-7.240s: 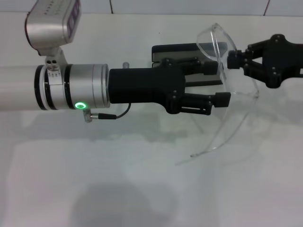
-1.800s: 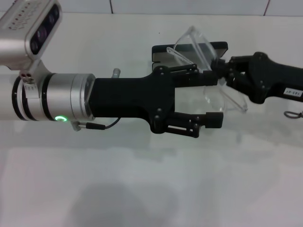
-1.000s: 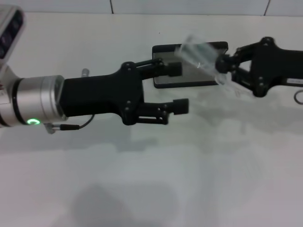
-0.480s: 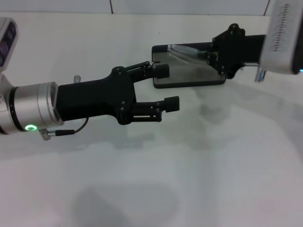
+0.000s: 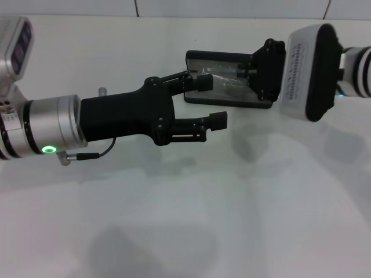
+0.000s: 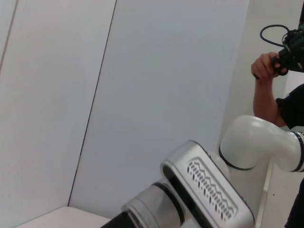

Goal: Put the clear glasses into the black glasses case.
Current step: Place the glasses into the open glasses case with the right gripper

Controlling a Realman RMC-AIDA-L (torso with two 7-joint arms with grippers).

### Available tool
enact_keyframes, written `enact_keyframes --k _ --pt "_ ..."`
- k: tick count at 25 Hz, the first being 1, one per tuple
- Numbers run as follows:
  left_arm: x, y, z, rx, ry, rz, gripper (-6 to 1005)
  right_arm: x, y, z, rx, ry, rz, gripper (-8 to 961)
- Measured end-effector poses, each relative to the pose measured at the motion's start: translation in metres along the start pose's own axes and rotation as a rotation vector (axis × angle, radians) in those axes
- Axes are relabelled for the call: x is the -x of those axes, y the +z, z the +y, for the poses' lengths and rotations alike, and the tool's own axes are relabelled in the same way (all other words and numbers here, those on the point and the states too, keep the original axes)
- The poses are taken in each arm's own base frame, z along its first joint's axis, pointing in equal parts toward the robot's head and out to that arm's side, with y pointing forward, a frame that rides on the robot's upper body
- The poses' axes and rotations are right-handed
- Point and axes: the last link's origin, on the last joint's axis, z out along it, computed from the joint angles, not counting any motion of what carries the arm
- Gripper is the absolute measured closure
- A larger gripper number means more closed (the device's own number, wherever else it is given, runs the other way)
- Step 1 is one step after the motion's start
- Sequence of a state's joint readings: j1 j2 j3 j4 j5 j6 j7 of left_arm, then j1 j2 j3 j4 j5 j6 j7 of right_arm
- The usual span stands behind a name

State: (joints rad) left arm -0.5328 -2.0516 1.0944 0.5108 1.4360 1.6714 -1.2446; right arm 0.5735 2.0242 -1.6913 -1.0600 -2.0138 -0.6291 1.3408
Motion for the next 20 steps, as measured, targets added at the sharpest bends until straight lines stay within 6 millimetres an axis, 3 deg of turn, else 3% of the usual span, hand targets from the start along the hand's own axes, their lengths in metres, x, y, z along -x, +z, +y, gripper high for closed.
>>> enact_keyframes --k 20 --pt "0.001 0.015 -0.002 0.009 -0.007 -0.008 125 0.003 0.023 0.023 -0.145 -0.086 0.062 834"
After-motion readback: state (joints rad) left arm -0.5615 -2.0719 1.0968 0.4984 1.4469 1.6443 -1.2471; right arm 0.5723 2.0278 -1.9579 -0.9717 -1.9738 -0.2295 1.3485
